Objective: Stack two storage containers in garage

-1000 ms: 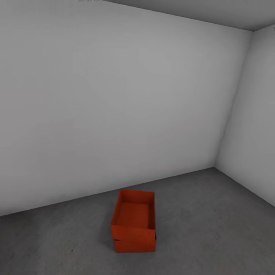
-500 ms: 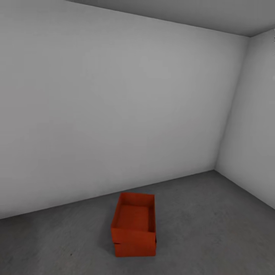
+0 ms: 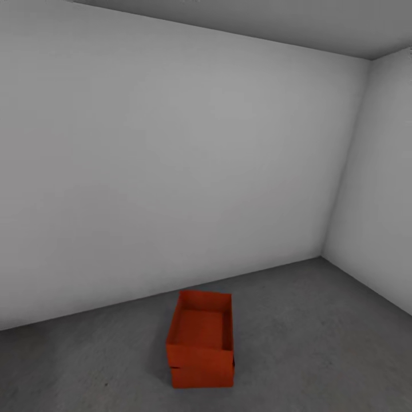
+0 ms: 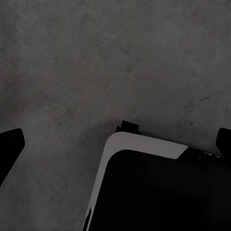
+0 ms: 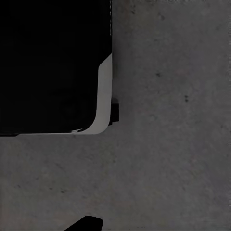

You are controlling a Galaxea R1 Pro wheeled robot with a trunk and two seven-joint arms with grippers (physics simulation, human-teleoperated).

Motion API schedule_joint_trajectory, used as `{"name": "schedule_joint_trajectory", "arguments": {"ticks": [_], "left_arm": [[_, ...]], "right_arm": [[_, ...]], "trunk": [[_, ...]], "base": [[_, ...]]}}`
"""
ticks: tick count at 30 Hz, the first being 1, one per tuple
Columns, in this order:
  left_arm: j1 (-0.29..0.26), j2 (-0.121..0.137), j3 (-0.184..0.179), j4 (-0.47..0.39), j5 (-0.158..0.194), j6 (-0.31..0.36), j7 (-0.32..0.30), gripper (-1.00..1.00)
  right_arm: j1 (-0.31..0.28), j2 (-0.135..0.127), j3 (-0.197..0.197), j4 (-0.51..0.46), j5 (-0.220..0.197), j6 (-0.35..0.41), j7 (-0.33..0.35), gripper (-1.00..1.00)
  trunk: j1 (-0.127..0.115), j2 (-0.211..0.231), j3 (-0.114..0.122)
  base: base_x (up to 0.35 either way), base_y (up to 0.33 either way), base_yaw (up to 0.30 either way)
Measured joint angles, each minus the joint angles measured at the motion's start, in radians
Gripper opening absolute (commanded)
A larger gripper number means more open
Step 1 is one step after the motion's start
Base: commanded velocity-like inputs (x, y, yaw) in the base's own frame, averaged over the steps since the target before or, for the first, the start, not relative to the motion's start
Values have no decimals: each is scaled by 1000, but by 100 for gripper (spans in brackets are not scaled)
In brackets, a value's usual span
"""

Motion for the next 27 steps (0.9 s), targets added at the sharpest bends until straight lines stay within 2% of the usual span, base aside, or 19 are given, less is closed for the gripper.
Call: {"name": "schedule_joint_trajectory", "arguments": {"ticks": [7,27], "left_arm": [[0,0,1,0,2,0,0,100],[0,0,2,0,2,0,0,100]], "right_arm": [[0,-1,0,0,2,0,0,100],[0,-8,1,0,9,6,-1,100]], "trunk": [[0,0,7],[0,0,8]], "base": [[0,0,0],[0,0,0]]}}
